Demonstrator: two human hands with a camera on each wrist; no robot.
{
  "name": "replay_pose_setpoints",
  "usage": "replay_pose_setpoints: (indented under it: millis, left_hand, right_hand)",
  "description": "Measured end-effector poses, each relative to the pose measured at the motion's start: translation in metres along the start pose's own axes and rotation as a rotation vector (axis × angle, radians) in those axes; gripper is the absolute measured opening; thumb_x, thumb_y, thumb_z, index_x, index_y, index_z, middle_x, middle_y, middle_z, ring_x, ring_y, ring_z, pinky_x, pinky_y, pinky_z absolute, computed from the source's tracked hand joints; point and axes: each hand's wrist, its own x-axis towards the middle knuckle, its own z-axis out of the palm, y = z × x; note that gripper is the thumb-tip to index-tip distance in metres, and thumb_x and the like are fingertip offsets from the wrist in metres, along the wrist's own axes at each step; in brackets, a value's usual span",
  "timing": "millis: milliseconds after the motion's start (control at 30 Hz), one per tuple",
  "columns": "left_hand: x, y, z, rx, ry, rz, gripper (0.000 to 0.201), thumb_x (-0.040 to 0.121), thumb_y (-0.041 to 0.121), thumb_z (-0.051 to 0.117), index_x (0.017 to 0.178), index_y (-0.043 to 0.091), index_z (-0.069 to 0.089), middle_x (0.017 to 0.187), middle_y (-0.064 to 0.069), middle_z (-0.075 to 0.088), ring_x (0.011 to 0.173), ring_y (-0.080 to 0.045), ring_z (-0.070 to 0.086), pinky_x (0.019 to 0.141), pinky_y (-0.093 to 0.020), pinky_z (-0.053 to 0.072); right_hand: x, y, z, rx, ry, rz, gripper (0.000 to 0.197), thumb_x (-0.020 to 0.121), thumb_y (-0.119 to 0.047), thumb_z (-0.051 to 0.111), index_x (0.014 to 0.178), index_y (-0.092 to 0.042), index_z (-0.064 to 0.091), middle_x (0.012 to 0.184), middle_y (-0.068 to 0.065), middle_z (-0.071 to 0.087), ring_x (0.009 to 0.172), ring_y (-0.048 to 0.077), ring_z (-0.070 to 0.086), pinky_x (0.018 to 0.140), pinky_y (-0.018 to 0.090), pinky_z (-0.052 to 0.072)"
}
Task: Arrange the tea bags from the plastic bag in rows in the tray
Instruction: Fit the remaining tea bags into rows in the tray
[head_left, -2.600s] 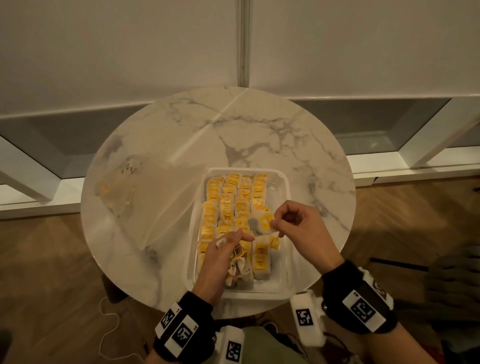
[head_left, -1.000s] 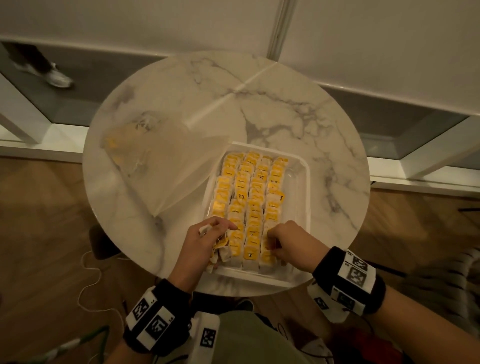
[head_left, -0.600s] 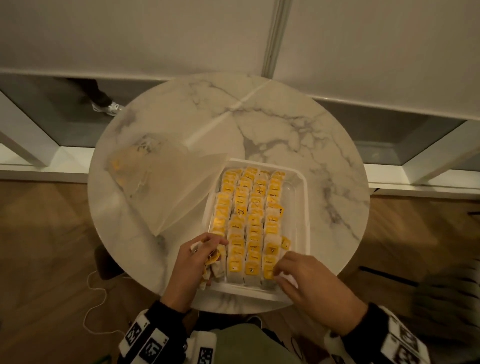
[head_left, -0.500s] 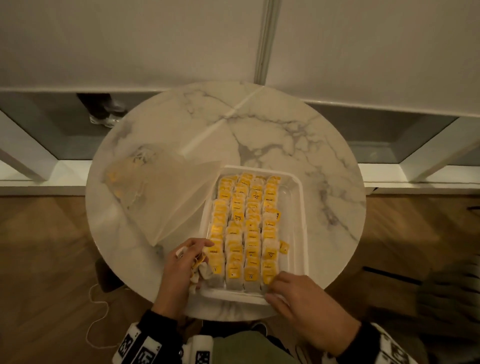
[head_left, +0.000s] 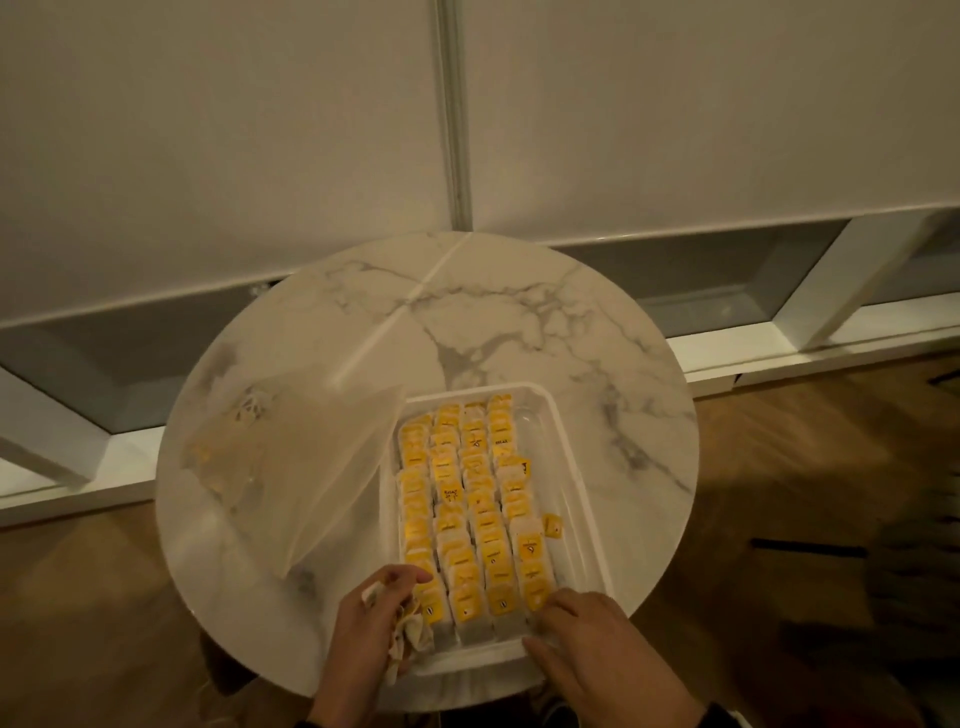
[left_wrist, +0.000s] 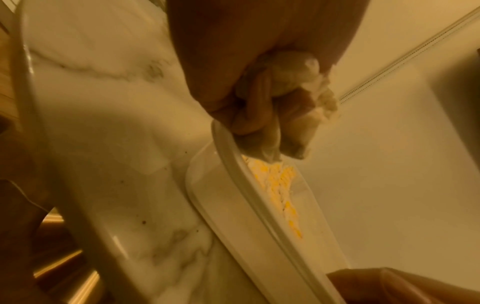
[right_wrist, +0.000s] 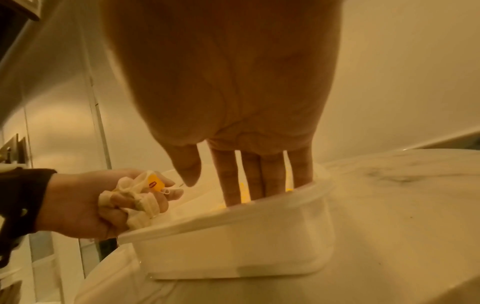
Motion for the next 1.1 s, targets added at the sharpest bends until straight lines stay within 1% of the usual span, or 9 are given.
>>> replay_pose_setpoints:
  millis: [67,200,300,367,433,633,800,933,1100]
  left_hand:
    - [-0.002,0.001,0.002,0.011,-0.002,0.003,0.028,0.099,0.014,0.052,0.084,0.0,0.071,0.048,-0.011,0.042,0.03,-0.015,0.033,0.037,-0.015,0.026]
    - [-0.007,0.008,0.011,0.018,-0.035,0.036,0.028,0.099,0.013,0.051,0.088,-0.004,0.07,0.046,-0.006,0.048,0.032,-0.01,0.039,0.036,-0.015,0.029]
    - [-0.006,0.012,0.019,0.008,-0.055,0.05,0.027,0.099,0.015,0.052,0.087,-0.003,0.07,0.053,-0.008,0.049,0.034,-0.009,0.04,0.036,-0.016,0.03]
    - [-0.005,0.014,0.023,-0.02,-0.064,0.065,0.026,0.098,0.016,0.054,0.087,0.0,0.071,0.057,-0.013,0.049,0.036,-0.013,0.041,0.036,-0.017,0.03]
    - [-0.001,0.014,0.024,-0.028,-0.073,0.075,0.026,0.097,0.018,0.055,0.084,0.006,0.073,0.063,-0.015,0.054,0.044,-0.017,0.047,0.038,-0.02,0.033]
    - [0.005,0.011,0.02,-0.042,-0.041,0.101,0.028,0.098,0.019,0.053,0.082,0.012,0.075,0.068,-0.011,0.059,0.066,-0.027,0.055,0.058,-0.029,0.045]
    - [0.0,0.015,0.022,-0.272,-0.095,-0.034,0.025,0.092,0.017,0.053,0.097,-0.002,0.069,0.066,-0.019,0.053,0.045,-0.021,0.046,0.044,-0.02,0.033]
    - [0.001,0.014,0.036,-0.366,-0.152,-0.131,0.033,0.084,0.027,0.06,0.103,0.002,0.071,0.057,-0.008,0.046,0.05,-0.02,0.04,0.056,-0.029,0.034]
    - [-0.002,0.017,0.051,-0.56,-0.171,-0.191,0.026,0.094,0.017,0.052,0.105,0.0,0.067,0.058,-0.007,0.049,0.038,-0.011,0.04,0.033,-0.018,0.024]
  right_hand:
    - [0.0,0.0,0.002,-0.049,0.036,0.049,0.081,0.082,-0.068,0.0,0.123,-0.026,0.057,0.125,-0.007,0.053,0.119,0.014,0.05,0.118,0.035,0.021]
    - [0.005,-0.012,0.003,-0.098,-0.054,0.118,0.105,0.073,-0.074,-0.02,0.134,-0.019,0.046,0.133,-0.001,0.05,0.123,0.019,0.051,0.122,0.044,0.003]
    - [0.006,-0.017,0.002,-0.069,-0.037,0.105,0.1,0.077,-0.073,-0.018,0.13,-0.019,0.048,0.133,-0.001,0.05,0.12,0.019,0.052,0.118,0.039,0.019]
    - [0.004,-0.015,-0.004,-0.042,0.029,0.095,0.069,0.094,-0.064,0.006,0.119,-0.021,0.054,0.122,-0.001,0.054,0.11,0.018,0.054,0.105,0.032,0.036]
    - [0.004,-0.011,-0.008,0.015,0.071,0.113,0.053,0.1,-0.059,0.022,0.117,-0.021,0.055,0.115,-0.002,0.054,0.106,0.016,0.054,0.095,0.029,0.041]
    - [0.007,-0.006,-0.008,0.029,0.092,0.117,0.035,0.102,-0.047,0.036,0.116,-0.02,0.053,0.114,0.0,0.052,0.107,0.019,0.055,0.092,0.031,0.042]
    - [0.001,-0.014,-0.025,0.089,0.194,-0.003,0.03,0.101,-0.043,0.042,0.12,-0.024,0.056,0.115,-0.007,0.054,0.105,0.011,0.055,0.089,0.025,0.042]
    - [0.006,-0.038,-0.044,0.349,0.334,-0.103,0.024,0.099,-0.042,0.051,0.114,-0.028,0.062,0.104,-0.014,0.061,0.092,0.003,0.059,0.08,0.019,0.046]
    - [0.01,-0.061,-0.059,0.685,0.385,-0.095,0.015,0.089,-0.041,0.067,0.104,-0.037,0.065,0.095,-0.014,0.066,0.083,0.004,0.064,0.067,0.016,0.047]
